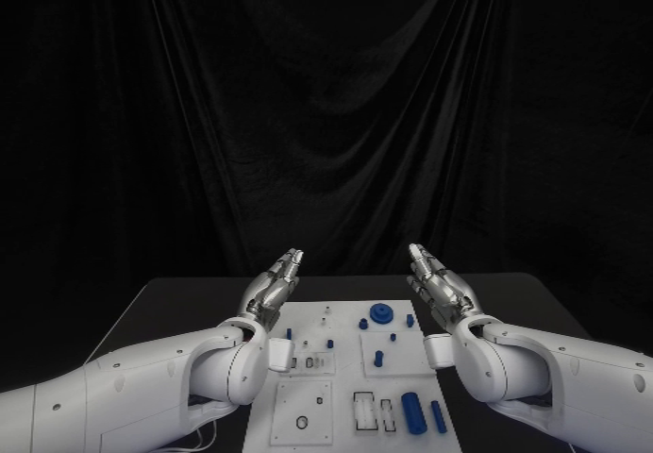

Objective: Assemble the parts on the task board

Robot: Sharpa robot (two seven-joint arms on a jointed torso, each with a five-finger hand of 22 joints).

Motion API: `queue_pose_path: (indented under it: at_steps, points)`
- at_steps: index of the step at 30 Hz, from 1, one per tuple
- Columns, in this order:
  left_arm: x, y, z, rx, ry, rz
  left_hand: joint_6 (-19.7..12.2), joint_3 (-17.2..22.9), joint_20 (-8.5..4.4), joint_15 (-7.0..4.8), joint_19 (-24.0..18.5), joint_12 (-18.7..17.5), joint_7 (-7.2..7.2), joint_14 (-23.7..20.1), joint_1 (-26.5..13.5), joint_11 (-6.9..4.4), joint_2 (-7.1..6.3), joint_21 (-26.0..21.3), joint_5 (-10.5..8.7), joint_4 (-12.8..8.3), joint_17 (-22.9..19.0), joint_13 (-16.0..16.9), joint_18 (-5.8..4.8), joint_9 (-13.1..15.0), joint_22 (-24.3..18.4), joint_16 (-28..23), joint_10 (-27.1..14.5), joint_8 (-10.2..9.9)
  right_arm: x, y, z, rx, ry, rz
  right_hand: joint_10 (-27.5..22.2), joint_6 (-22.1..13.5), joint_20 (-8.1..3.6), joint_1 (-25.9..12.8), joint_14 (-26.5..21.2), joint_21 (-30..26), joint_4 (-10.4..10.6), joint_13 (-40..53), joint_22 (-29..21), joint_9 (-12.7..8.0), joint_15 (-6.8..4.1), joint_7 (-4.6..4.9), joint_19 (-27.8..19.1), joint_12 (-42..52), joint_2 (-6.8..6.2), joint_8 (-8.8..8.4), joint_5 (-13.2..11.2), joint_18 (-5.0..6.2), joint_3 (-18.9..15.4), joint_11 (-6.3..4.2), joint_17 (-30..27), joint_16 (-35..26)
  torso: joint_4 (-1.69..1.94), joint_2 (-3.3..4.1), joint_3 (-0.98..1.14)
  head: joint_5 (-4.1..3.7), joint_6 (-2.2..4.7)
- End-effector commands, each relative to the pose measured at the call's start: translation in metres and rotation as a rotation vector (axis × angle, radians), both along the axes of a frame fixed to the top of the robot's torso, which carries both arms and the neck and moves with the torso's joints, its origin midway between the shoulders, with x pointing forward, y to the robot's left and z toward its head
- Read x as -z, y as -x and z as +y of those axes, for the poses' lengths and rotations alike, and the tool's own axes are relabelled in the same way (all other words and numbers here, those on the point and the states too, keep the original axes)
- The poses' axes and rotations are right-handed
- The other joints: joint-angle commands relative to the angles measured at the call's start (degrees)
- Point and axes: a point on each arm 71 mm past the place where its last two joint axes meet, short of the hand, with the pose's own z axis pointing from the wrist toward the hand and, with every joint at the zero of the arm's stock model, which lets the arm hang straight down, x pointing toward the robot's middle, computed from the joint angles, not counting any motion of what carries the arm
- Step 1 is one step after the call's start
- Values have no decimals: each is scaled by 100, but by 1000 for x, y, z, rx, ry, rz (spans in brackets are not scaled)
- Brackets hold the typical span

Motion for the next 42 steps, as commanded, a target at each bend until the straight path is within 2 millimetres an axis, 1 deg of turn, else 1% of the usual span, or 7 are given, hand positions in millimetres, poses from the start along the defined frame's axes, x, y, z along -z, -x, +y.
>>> queue_pose_path:
  at_steps: [1, 20, 21, 27, 32, 36, 42]
  points:
    - [-8, 1, -12, 165, 198, -22, 65, -32, 128, 88, 5, -37, -4, -1, 248, 44, 41, -19, 71, 72, -5, -9, 109, 10, -9, -21, -1, 42, -1, 0, 7, -158, -187, 76, -12, 34, 50, 52, 1, -22, -2, -9, -155, 11, 47, 27, 0, -27, 15, 2, 17, 70, -44, 56, -9, -25, 0, 2, -1, 0, 0]
    - [-14, 2, -23, 357, 401, -22, 323, 35, 419, 252, 5, -19, 130, -1, 509, 159, 47, -19, 311, 66, -5, 9, 250, 43, -9, -21, 55, 92, -7, 1, 5, -378, -436, 147, -12, 275, 166, 110, 1, -22, -55, -9, -155, 68, 223, 203, 0, -27, 49, 76, 142, 52, -10, 249, -9, -25, 0, 2, -1, 0, 0]
    - [-21, 4, 16, 361, 396, -152, 363, 51, 456, 285, 7, -9, 153, -1, 543, 173, 48, -16, 379, 62, -5, 19, 256, 49, -6, -21, 86, 102, -13, 2, -7, -430, -460, 75, -12, 281, 180, 113, 1, -22, -60, -9, -155, 69, 243, 219, 0, -27, 49, 79, 144, 50, -9, 262, -9, -25, -1, 185, -34, 46, 31]
    - [-22, 3, 17, 367, 390, -173, 494, 95, 609, 428, 133, 60, 169, -1, 670, 307, 45, 105, 494, 60, -5, 68, 274, 67, 90, -21, 273, 131, -15, 4, -12, -433, -470, 61, -12, 338, 320, 144, 1, -22, -123, -9, -155, 78, 393, 268, 0, -27, 56, 112, 182, 40, 15, 357, -9, -25, -38, 282, -20, 180, 119]
    - [-21, 2, 16, 371, 392, -181, 527, 143, 691, 518, 262, 98, 156, 47, 752, 378, 45, 205, 579, 60, 28, 83, 270, 70, 155, 43, 339, 139, -16, 5, -16, -438, -471, 51, -12, 349, 373, 153, 1, -22, -151, -9, -155, 80, 443, 266, 0, -27, 61, 121, 202, 46, 27, 398, -9, -25, -14, 374, -9, 200, 212]
    - [-22, 1, 17, 369, 393, -188, 512, 173, 760, 613, 402, 215, 45, 160, 795, 585, 42, 303, 604, 63, 78, 124, 241, 70, 209, 164, 520, 131, -17, 7, -22, -438, -454, 36, -12, 339, 500, 150, 1, 4, -197, -9, -133, 79, 582, 11, 27, -27, 60, 127, 207, 40, 36, 741, -9, -25, 16, 435, -2, 186, 264]
    - [-23, 3, 27, 352, 365, -215, 570, 198, 809, 670, 495, 338, 81, 234, 823, 716, 40, 363, 624, 62, 101, 158, 230, 78, 237, 243, 680, 144, -17, 7, -28, -427, -432, 26, 19, 353, 698, 146, 10, 62, -191, 39, -93, 83, 809, 26, 104, 105, 51, 140, 205, 18, 7, 1063, 2, -4, 57, 484, -2, 172, 234]
